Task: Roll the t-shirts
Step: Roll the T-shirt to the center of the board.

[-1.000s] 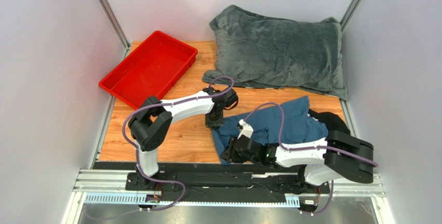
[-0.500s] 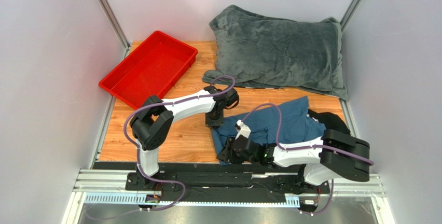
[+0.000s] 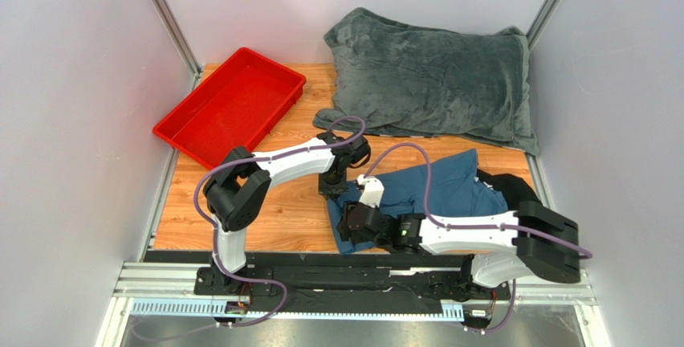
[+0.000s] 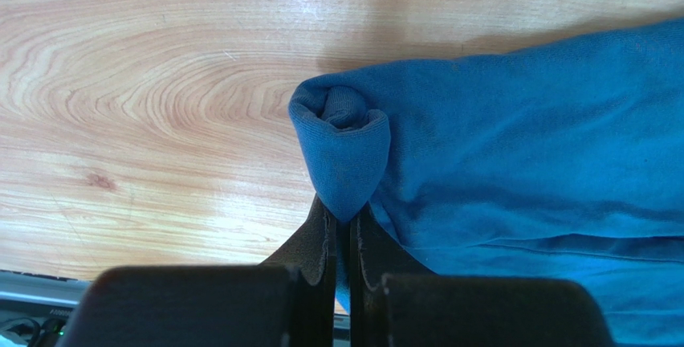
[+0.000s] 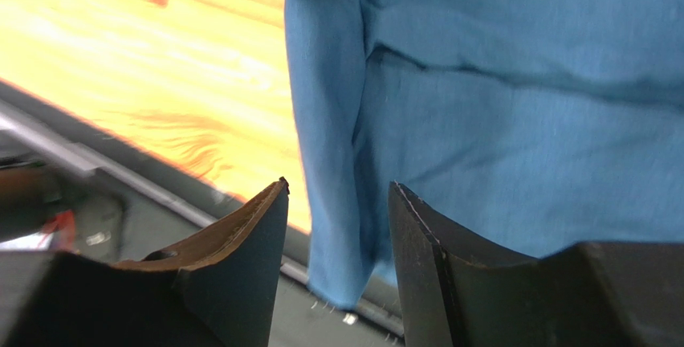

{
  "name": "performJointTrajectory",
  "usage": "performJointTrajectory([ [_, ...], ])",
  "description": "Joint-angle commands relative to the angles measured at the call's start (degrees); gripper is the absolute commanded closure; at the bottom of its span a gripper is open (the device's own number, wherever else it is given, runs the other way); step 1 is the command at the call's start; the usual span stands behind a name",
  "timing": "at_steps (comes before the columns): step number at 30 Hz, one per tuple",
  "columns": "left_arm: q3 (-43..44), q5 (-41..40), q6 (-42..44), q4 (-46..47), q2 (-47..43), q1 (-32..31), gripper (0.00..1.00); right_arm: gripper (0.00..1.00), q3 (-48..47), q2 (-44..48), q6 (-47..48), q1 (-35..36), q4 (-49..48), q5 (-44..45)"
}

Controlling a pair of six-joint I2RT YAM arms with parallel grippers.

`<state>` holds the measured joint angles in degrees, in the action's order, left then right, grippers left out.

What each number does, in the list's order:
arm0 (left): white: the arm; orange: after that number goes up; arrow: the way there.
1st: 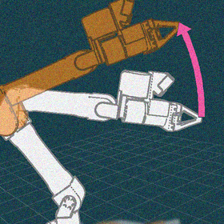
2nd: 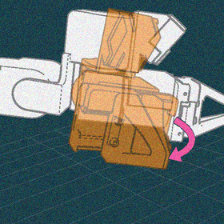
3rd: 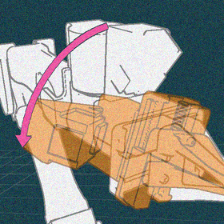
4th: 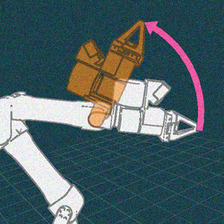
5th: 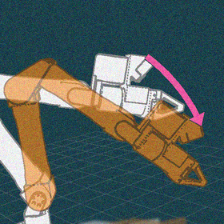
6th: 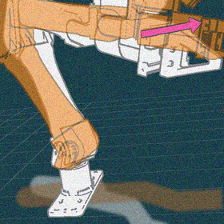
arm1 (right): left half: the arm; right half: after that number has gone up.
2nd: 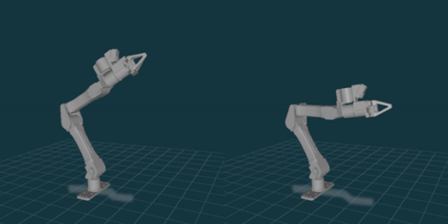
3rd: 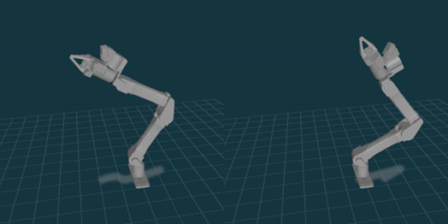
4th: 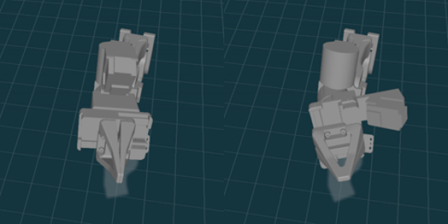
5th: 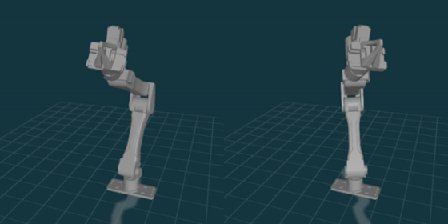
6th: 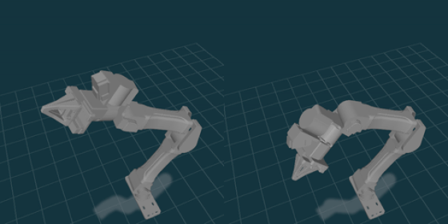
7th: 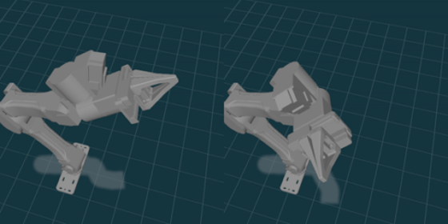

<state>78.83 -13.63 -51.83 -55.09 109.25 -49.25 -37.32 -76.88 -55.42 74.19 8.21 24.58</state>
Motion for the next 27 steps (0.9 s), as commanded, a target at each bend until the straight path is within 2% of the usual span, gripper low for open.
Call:
performJointTrajectory([
  [1, 1.86, -0.08, 1.38, -1.51, 0.61, 0.12, 1.0, 0.46, -6.79, -5.55, 7.6, 0.34, 2.43, 6.88],
  [7, 1.77, -0.96, 2.17, -1.69, 0.52, 0.12, 1.0, 0.46, -10.93, -10.48, 9.89, 0.25, 2.34, 7.94],
  [15, 1.07, 1.41, 4.28, -0.99, 0.52, 0.12, 1.0, 0.47, -8.3, -11.01, 12.61, 0.25, -3.46, 5.66],
  [18, 0.71, 1.85, 4.72, -0.63, 0.52, 0.12, 1.0, 0.53, -7.42, -11.62, 12.62, 0.25, -5.21, 4.87],
  [19, 0.71, 1.85, 4.9, -0.63, 0.44, 0.12, 0.99, 0.61, -6.98, -11.54, 12.44, 0.25, -5.83, 4.52],
  [21, 0.63, 2.02, 4.99, -0.63, 0.44, 0.12, 0.98, 0.68, -6.01, -11.36, 11.21, 0.25, -6.97, 3.9],
  [22, 0.54, 2.11, 5.08, -0.55, 0.44, 0.12, 0.97, 0.77, -5.75, -11.27, 10.6, 0.25, -7.24, 3.72],
  [25, 0.54, 2.46, 5.34, -0.28, 0.26, 0.21, 0.92, 0.87, -3.91, -10.66, 7.35, 0.16, -7.68, 3.02],
  [27, 0.54, 3.08, 5.69, 0.59, -0.27, 0.21, 0.84, 0.89, -1.63, -9.61, 4.01, -0.01, -10.4, 2.32],
])
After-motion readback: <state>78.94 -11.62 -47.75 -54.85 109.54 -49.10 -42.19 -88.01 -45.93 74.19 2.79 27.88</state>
